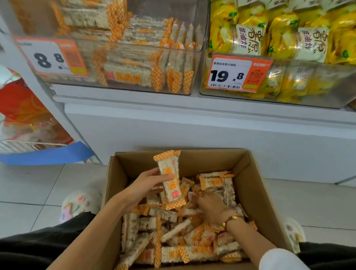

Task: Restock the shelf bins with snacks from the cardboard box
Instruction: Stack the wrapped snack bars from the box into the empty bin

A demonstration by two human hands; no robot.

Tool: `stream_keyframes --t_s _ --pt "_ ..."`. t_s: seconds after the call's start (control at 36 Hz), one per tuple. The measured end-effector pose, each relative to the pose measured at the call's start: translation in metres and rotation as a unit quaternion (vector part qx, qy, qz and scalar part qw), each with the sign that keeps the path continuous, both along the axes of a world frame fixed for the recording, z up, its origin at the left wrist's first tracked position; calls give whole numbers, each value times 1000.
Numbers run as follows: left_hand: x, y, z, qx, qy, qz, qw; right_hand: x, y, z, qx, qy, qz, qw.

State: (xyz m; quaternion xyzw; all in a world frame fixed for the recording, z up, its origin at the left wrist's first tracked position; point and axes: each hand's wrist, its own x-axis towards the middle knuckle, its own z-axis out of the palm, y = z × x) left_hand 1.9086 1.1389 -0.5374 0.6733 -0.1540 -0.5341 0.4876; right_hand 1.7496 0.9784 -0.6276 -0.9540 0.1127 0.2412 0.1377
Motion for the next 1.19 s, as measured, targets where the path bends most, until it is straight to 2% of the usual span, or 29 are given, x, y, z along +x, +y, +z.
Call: stream_keyframes --t_s 0.06,0.14,0.22,0.25,0.31,0.44,0.58,0.67,0.78,0.86,1.03,1.19 --pt "1 0 4 -11 7 19 1000 0 -11 11 119 -64 -145 980" --pt "-3 -7 11 -31 26 97 994 7 -26 48 261 -163 -289 906" --pt "-11 -20 26 -63 78 184 978 13 -31 102 361 -265 -361 818" --pt "-14 -25 32 -73 83 187 976 14 -31 119 382 -290 -367 797" --pt "-18 -35 45 -71 56 177 980 18 -28 148 398 -333 -353 778" --pt "-16 -55 94 -94 16 238 967 29 -13 198 359 -422 -320 769" --pt "-13 -55 136 -211 -39 190 958 49 7 233 334 -461 -275 775" --pt "-5 -49 150 -223 -80 159 959 58 18 254 301 -478 -236 791" --pt "12 -43 164 -248 -83 148 954 76 34 275 222 -495 -175 822" --pt "22 -32 178 -231 -122 147 954 89 41 289 194 -505 -149 828" --pt "39 -12 221 -251 -227 238 910 119 43 318 308 -388 -112 861" --pt "74 -10 241 -272 -204 312 887 169 46 336 369 -409 -91 829"
